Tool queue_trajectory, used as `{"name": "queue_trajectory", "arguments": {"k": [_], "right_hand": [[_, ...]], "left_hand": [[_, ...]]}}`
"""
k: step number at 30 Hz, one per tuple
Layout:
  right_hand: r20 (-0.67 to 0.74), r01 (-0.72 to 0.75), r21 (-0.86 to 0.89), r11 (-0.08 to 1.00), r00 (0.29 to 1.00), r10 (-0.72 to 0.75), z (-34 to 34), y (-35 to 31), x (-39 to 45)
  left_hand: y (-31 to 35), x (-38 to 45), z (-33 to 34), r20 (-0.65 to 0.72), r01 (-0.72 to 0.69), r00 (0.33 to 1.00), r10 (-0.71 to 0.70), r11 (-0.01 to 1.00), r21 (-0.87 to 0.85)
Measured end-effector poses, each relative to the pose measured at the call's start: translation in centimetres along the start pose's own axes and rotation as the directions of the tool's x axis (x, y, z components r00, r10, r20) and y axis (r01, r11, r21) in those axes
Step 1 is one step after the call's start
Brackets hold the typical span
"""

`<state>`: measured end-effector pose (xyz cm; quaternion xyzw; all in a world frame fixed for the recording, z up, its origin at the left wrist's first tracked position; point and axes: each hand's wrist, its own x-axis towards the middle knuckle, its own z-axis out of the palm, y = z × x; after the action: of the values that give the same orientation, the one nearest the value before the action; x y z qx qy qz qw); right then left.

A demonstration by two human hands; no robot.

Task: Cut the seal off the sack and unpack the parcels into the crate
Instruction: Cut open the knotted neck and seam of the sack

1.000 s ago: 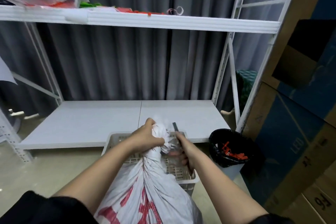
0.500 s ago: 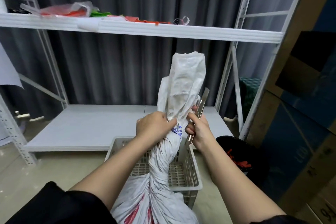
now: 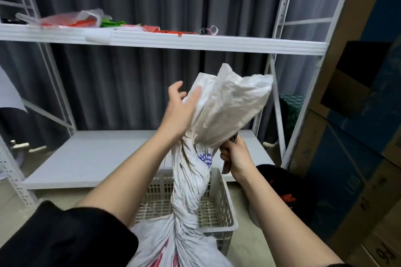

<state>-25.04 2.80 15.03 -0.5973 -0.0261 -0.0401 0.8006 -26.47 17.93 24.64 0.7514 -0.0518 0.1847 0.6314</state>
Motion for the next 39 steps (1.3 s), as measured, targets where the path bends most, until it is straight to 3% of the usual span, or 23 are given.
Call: {"name": "queue_trajectory", "arguments": {"k": [2, 4, 8, 10, 12, 14, 16, 18, 20, 21, 24, 26, 30, 33, 34, 36, 39], "right_hand": [[0.065, -0.008, -0.02, 1.0, 0.998, 0.01, 0.3, -0.3, -0.2], [0.099, -0.019, 0.014, 1.0, 0.995, 0.017, 0.3, -0.5, -0.3], [0.028, -0.144, 0.196, 0.97, 0.99, 0.141, -0.5, -0.7, -0.2], [-0.1, -0.199, 0.228, 0.953, 0.969, 0.227, -1.5, -0.7, 0.1], [-0.21, -0.222, 0.247, 0.943, 0.938, 0.275, -2.5, -1.1, 0.2], [-0.33, -0.112, 0.186, 0.976, 0.929, 0.17, -3.2, -2.2, 0.1], [-0.448, 0.124, 0.023, 0.992, 0.888, -0.101, -3.3, -4.1, -0.3], [-0.45, 0.33, -0.206, 0.921, 0.804, -0.389, -2.8, -6.6, -0.8], [-0.279, 0.384, -0.499, 0.777, 0.778, -0.563, -2.3, -8.3, -0.5], [-0.174, 0.346, -0.62, 0.704, 0.814, -0.554, -2.0, -8.8, -0.1], [-0.057, 0.116, -0.766, 0.633, 0.967, -0.246, -1.5, -8.9, 1.3], [-0.024, 0.016, -0.747, 0.665, 0.998, -0.051, -1.8, -8.1, 1.2], [0.038, -0.081, -0.617, 0.783, 0.991, 0.132, -2.5, -6.2, -0.1], [0.067, -0.078, -0.513, 0.855, 0.989, 0.13, -2.1, -4.4, -0.9], [0.047, -0.058, -0.465, 0.883, 0.995, 0.09, -1.8, -3.9, -1.1], [-0.007, 0.033, -0.463, 0.886, 0.999, -0.041, -1.3, -3.0, -1.3], [-0.024, 0.206, -0.561, 0.802, 0.964, -0.265, -0.7, -2.3, -1.5]], "left_hand": [[0.3, 0.4, 0.5, 0.124, 0.085, 0.985, -0.117, 0.969, 0.233], [0.2, 0.4, 0.9, 0.14, -0.001, 0.988, -0.066, 0.902, 0.432], [-1.3, -0.3, 1.0, 0.14, -0.285, 0.955, 0.262, 0.671, 0.684], [-2.1, -0.9, 0.6, 0.088, -0.356, 0.878, 0.471, 0.517, 0.779], [-3.5, -1.2, 0.2, 0.126, -0.394, 0.781, 0.612, 0.326, 0.86], [-4.9, -1.2, -0.1, 0.219, -0.424, 0.719, 0.66, 0.167, 0.89], [-6.1, -1.1, -0.2, 0.275, -0.421, 0.702, 0.657, 0.072, 0.904], [-6.8, -1.3, -0.3, 0.312, -0.427, 0.688, 0.655, 0.017, 0.904], [-7.3, -1.4, -0.2, 0.352, -0.457, 0.656, 0.667, -0.02, 0.889], [-7.6, -1.4, -0.1, 0.364, -0.473, 0.636, 0.68, -0.03, 0.881], [-8.1, -1.7, -0.5, 0.374, -0.531, 0.575, 0.728, -0.017, 0.847], [-7.8, -2.2, -0.7, 0.333, -0.574, 0.577, 0.746, 0.081, 0.815], [-6.6, -2.1, -1.0, 0.092, -0.466, 0.701, 0.707, 0.357, 0.809], [-5.0, -1.8, -0.8, 0.063, -0.335, 0.859, 0.508, 0.465, 0.819], [-4.4, -1.7, -0.6, 0.118, -0.325, 0.897, 0.426, 0.456, 0.828], [-3.4, -1.1, -0.3, 0.248, -0.371, 0.904, 0.349, 0.348, 0.861], [-1.6, -0.2, -0.3, 0.379, -0.466, 0.798, 0.469, 0.079, 0.882]]}}
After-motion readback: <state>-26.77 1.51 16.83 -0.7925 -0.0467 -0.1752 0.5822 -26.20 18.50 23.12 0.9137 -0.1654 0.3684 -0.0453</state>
